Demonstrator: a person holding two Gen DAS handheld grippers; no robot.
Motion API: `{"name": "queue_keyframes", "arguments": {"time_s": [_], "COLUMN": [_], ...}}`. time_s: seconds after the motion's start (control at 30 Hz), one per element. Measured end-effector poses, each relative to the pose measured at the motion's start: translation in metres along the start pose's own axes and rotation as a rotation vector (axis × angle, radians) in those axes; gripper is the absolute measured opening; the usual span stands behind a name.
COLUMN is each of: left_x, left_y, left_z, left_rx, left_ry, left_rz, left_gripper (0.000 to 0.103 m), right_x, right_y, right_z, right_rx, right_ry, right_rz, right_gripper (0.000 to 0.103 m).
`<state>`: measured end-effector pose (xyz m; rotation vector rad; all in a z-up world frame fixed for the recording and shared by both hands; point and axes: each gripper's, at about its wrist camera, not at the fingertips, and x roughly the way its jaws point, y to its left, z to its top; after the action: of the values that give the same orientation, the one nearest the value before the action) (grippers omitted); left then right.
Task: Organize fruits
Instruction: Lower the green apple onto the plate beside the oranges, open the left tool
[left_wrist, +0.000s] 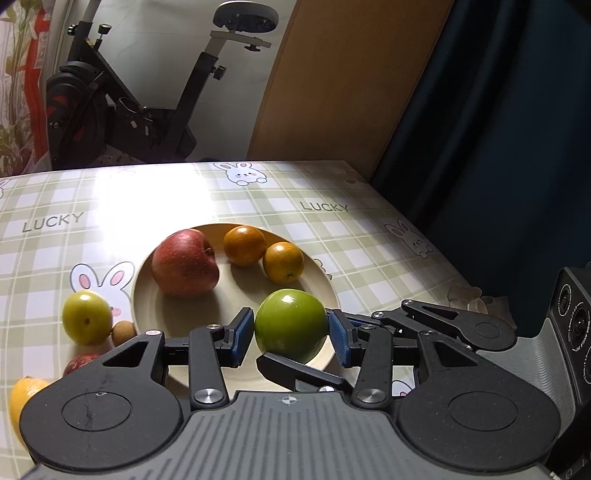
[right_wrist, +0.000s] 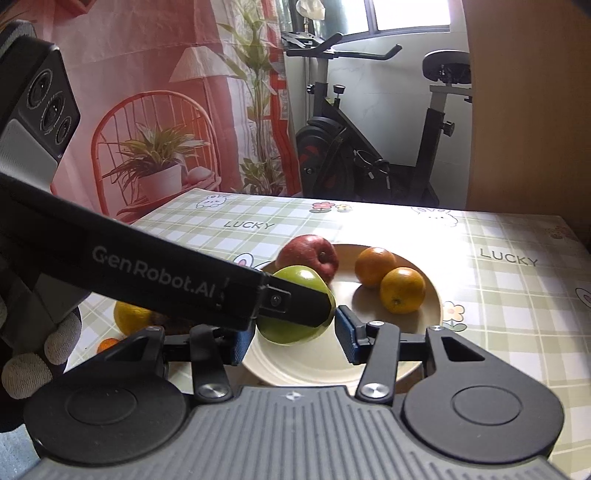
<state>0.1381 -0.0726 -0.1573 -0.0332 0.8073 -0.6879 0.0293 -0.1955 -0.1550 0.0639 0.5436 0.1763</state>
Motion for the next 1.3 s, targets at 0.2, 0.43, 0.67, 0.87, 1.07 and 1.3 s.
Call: {"name": "queue_keyframes", "arguments": {"time_s": [0.2,0.43,0.67,0.87,1.07,1.3], "left_x": [0.042,0.075,0.087,0.092,0.092,0.073], "left_y": [-0.007,-0.011,-0.008,-0.009,-0.009,-0.002], "left_z": [0.014,0.025,0.026,0.027,0.028,0.031], "left_rx": [-0.006,-0.017,-0.042,-0.045,-0.041,-0.068], "left_ry": [0.039,0.077,0.093,0.102,0.097,0.058], "left_rz": [-0.047,-0.065,-0.056,-0.049,-0.047,-0.043], "left_gripper": [0.047,0.047,0.048,0.048,0.047,0.048], "right_x": [0.008,0.019,0.029,0.033,0.034,0.027], "right_y": [-0.035,-0.059,-0.059,-0.055,-0.054,-0.048], "right_z": [0.000,0.003,0.003,0.004,0.007,0.012], "right_rx": [0.047,0.079,0.053,0.031,0.027,0.019], "right_ry": [0.026,0.068,0.092,0.095,0.099,0.089], "right_rz": [-0.051,-0.094,-0.131,-0.161,-0.178,-0.174], "right_gripper": [0.050,0.050,0.050,0.050,0.051,0.051]}}
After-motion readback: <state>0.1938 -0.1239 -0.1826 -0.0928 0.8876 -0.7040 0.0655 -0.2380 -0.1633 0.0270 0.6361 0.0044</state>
